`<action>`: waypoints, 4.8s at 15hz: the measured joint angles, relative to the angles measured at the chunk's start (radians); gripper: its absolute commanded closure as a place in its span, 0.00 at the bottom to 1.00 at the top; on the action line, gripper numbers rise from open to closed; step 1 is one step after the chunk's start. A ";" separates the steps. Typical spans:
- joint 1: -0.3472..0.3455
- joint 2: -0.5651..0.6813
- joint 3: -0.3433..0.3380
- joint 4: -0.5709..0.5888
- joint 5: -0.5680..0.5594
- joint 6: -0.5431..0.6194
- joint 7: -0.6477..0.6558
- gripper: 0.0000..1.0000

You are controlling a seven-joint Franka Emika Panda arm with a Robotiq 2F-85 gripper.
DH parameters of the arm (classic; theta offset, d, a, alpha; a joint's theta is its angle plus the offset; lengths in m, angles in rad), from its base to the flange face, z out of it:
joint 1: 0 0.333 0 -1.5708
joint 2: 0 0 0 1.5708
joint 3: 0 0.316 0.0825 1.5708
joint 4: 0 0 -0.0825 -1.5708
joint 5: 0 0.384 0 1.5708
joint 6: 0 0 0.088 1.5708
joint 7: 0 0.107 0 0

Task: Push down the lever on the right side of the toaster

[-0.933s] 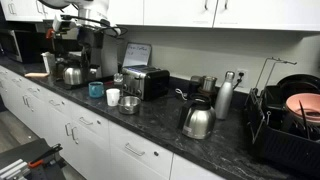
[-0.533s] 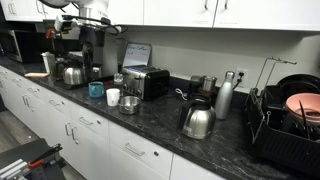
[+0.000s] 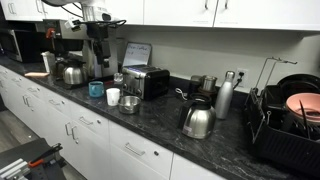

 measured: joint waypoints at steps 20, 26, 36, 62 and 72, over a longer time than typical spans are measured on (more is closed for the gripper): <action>0.013 0.170 0.044 0.096 -0.034 0.180 -0.001 0.00; 0.012 0.331 0.023 0.200 -0.098 0.244 -0.023 0.00; 0.013 0.330 0.023 0.203 -0.099 0.243 -0.024 0.00; 0.078 0.572 -0.056 0.326 -0.496 0.548 0.213 0.91; 0.097 0.609 -0.067 0.351 -0.455 0.551 0.213 1.00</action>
